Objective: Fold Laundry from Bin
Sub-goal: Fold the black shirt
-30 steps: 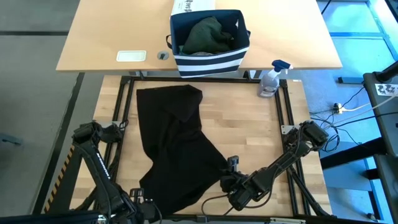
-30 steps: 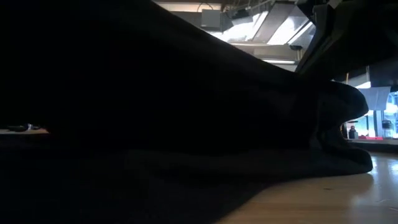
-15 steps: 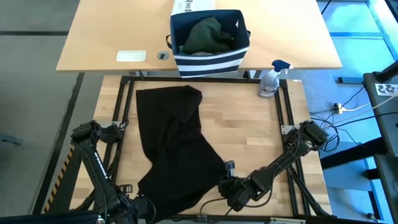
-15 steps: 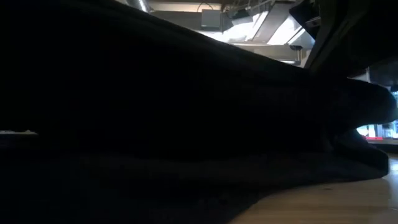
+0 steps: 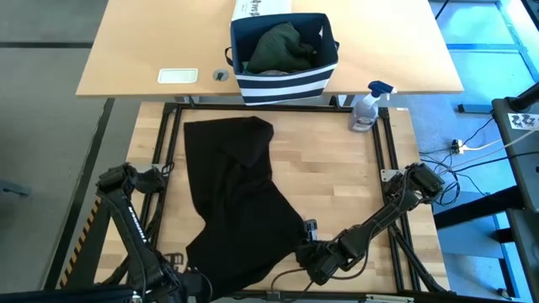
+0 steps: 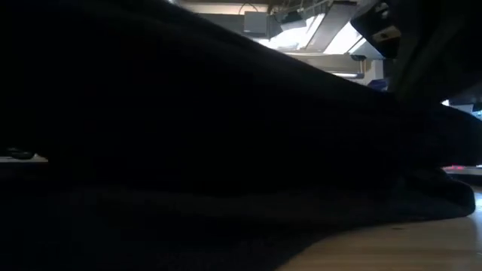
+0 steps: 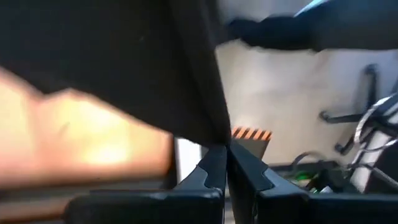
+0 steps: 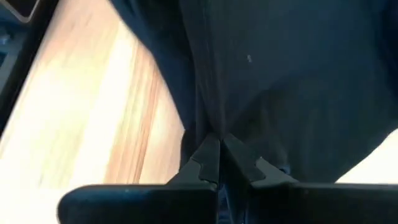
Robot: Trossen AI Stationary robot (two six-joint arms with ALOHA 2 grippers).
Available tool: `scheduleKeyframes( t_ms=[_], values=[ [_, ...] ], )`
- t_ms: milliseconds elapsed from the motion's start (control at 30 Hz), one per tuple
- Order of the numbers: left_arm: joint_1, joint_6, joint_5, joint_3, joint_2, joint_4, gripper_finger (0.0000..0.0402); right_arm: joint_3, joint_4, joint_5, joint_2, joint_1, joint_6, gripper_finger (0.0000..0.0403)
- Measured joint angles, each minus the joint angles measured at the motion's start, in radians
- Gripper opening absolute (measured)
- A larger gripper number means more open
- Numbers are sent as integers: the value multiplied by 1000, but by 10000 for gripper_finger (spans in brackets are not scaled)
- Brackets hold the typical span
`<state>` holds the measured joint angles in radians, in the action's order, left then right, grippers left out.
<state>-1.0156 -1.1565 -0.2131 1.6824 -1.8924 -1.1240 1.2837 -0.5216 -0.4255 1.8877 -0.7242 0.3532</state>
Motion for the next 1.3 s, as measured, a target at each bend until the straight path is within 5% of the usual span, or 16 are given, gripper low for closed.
scheduleKeyframes(
  t_ms=[400,833,1300],
  values=[
    [12,87,35,0,-114,85,10,-1,-76,53,0,0,14,5],
    [41,121,97,0,-132,91,136,-1,-111,80,0,0,35,5],
    [-2,417,622,-1,-177,-58,157,23,-123,79,1,-2,35,34]
  ],
)
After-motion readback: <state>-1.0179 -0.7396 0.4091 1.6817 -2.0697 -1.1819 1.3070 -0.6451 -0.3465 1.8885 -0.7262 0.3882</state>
